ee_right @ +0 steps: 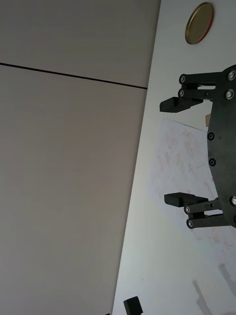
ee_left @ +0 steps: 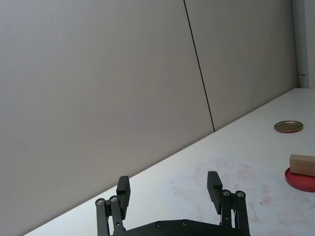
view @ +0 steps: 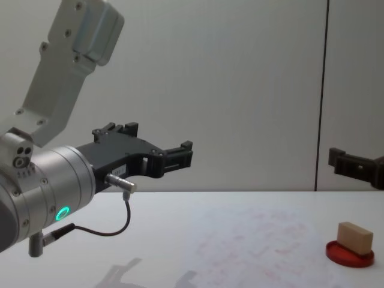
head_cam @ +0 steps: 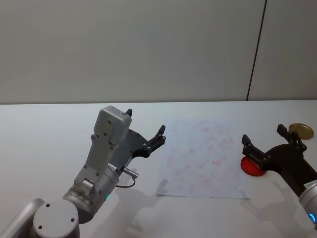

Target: Use the one hand to pick up the stamp and affix it onto the A4 paper.

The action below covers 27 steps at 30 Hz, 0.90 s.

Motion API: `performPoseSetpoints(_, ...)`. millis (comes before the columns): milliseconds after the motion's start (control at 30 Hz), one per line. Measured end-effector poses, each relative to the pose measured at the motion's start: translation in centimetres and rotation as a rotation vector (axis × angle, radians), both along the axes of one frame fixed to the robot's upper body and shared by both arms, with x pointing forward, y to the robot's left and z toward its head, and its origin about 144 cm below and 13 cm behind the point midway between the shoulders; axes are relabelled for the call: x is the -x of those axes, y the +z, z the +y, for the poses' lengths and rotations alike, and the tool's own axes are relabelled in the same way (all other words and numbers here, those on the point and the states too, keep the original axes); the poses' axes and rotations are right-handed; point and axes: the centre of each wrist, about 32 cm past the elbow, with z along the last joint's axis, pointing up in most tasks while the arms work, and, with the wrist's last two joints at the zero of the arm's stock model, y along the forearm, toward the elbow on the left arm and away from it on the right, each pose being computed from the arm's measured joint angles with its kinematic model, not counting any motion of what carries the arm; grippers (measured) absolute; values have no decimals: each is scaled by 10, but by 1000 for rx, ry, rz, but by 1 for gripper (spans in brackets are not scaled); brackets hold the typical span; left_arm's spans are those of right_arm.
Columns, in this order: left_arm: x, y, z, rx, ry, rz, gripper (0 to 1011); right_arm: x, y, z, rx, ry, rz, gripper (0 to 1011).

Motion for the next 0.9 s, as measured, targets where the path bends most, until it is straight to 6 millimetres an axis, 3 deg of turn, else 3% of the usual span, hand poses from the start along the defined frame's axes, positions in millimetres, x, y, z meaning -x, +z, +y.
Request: performPoseSetpoints(900, 0, 0, 0, 0, 0, 0, 993, -3, 0, -3, 7, -1, 15, 1001)
